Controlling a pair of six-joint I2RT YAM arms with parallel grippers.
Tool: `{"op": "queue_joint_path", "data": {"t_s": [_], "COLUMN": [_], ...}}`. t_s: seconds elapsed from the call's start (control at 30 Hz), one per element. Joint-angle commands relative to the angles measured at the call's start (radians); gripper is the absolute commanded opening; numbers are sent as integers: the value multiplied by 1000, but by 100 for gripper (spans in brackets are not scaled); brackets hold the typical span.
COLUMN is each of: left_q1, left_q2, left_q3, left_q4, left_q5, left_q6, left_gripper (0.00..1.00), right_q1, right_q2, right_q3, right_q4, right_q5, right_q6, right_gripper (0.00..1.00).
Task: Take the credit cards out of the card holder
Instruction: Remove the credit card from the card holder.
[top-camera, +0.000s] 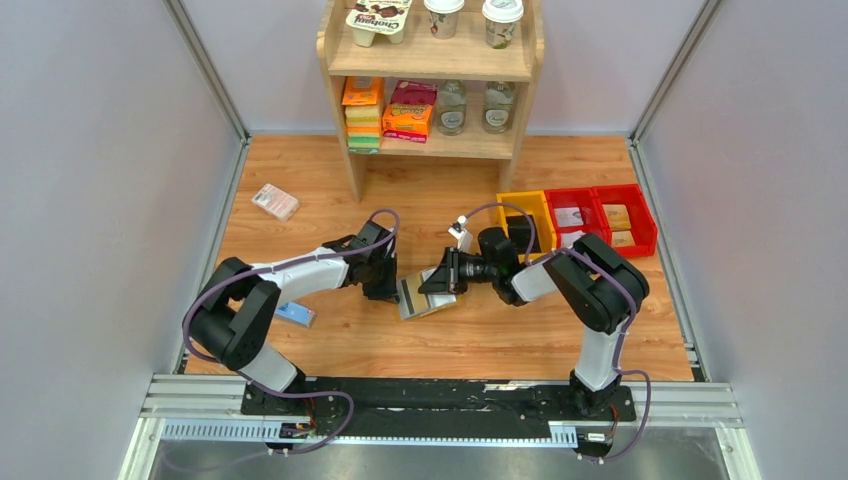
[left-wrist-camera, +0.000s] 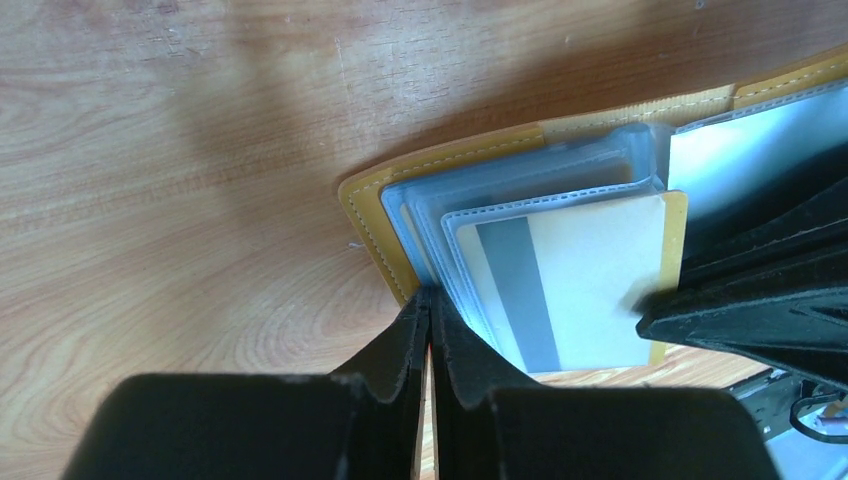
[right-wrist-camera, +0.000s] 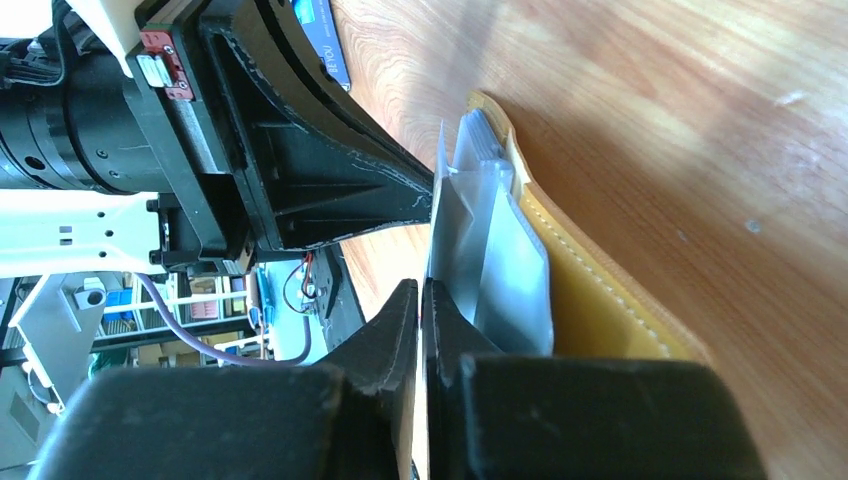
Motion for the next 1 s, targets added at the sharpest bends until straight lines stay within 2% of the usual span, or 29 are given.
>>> {"op": "queue_joint_path", "data": {"t_s": [0.0, 0.47, 0.67, 0.87, 0.97], "left_q1": [-5, -7, -5, -8, -8], "left_q2": [67, 31, -79, -169, -166], "left_q3": [-29, -47, -59, -56, -49], "left_q4": [-26, 26, 98, 190, 208], "left_q5": [-70, -53, -10, 62, 82], "left_q6": [27, 47, 32, -19, -27], "left_gripper": [9, 9, 20, 24, 24], "right_q1": [-23, -56, -56, -53, -53], "right_q2": [-34, -39, -21, 5, 12], "right_q3": [-26, -61, -58, -64, -66], "right_q4": [73, 13, 12, 38, 47], "right_q5": [-46, -35, -15, 11, 15], "right_q6": [5, -48, -32, 2, 13], "right_gripper": [5, 1, 0, 0, 0]}}
